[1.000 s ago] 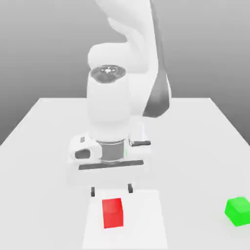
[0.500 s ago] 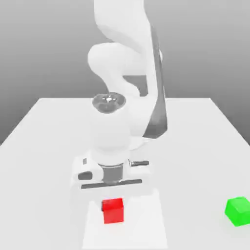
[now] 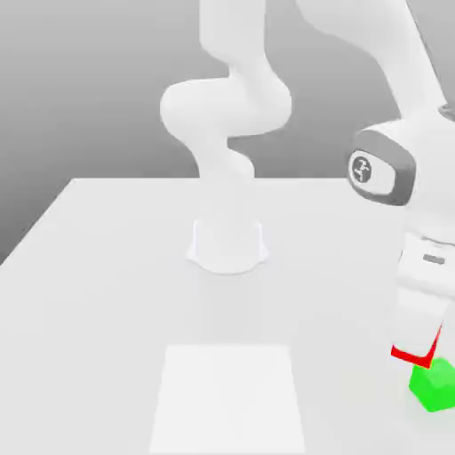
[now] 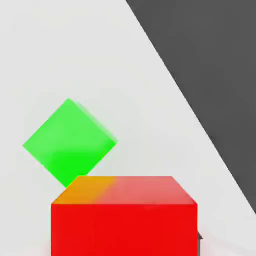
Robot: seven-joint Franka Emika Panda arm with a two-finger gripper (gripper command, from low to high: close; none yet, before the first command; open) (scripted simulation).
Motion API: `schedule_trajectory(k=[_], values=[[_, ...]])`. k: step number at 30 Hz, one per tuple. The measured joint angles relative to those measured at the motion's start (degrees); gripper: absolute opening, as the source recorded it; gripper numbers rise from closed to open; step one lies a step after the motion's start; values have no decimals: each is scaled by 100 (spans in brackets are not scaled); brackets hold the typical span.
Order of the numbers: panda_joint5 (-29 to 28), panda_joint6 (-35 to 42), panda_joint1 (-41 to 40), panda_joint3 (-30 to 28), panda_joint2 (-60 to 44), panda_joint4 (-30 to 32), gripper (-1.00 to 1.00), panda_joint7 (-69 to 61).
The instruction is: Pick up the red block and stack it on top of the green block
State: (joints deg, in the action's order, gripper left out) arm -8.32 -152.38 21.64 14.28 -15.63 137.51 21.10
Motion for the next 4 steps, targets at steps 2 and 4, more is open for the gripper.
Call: schedule_trajectory(k=[2, 4], values=[[-187, -268, 135, -101, -329, -51, 100, 105], [-187, -268, 135, -101, -329, -51, 100, 105]])
